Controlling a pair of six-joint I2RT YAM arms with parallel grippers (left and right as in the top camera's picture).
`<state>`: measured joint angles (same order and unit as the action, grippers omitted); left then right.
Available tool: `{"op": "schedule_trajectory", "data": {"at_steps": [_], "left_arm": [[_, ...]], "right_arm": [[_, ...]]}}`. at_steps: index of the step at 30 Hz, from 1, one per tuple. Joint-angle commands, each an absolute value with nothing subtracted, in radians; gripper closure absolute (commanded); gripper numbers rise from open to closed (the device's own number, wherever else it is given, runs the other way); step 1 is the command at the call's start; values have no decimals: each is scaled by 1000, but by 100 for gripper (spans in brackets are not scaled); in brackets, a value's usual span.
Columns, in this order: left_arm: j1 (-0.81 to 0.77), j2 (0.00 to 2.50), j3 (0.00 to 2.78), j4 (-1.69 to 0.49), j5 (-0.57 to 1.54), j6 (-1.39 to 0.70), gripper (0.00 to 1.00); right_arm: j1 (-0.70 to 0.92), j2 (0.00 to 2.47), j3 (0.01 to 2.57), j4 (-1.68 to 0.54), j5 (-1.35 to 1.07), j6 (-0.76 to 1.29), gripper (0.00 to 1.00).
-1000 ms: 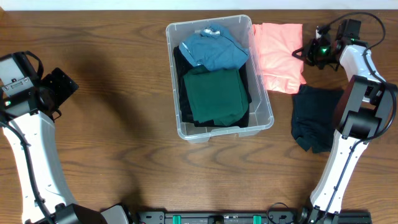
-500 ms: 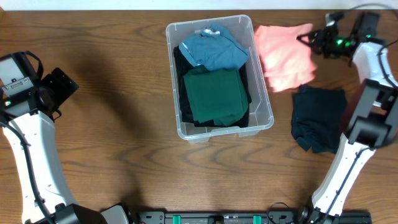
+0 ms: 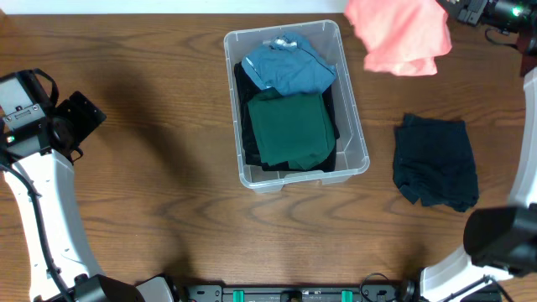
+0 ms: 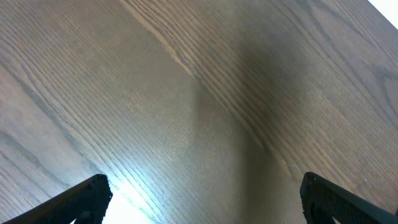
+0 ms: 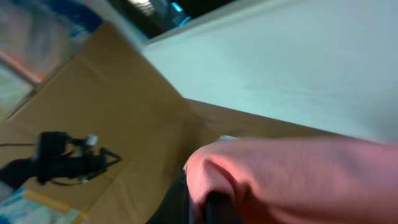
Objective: Pack container
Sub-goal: 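Lift the pink garment and swing it leftward over the bin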
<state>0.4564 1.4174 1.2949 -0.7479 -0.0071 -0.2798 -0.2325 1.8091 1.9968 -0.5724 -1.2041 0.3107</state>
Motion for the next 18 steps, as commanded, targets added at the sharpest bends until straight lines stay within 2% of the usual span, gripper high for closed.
{"op": "schedule_trajectory", "data": {"at_steps": [1,10,15,18], "left_arm": [[462,1405,1304,-748,-12,-263,2],[462,1405,1304,-748,-12,-263,2],[462,1405,1304,-748,-12,-263,2],[462,1405,1304,-748,-12,-263,2]], "right_arm": [[-194,1734,2010,-577,-1239,374,99],[-59,1628,2010,-638,-1237,459,98],[24,1580,2010,-669,-1216,417,98],[69,1513,2010,-721,-1205,318,98]]}}
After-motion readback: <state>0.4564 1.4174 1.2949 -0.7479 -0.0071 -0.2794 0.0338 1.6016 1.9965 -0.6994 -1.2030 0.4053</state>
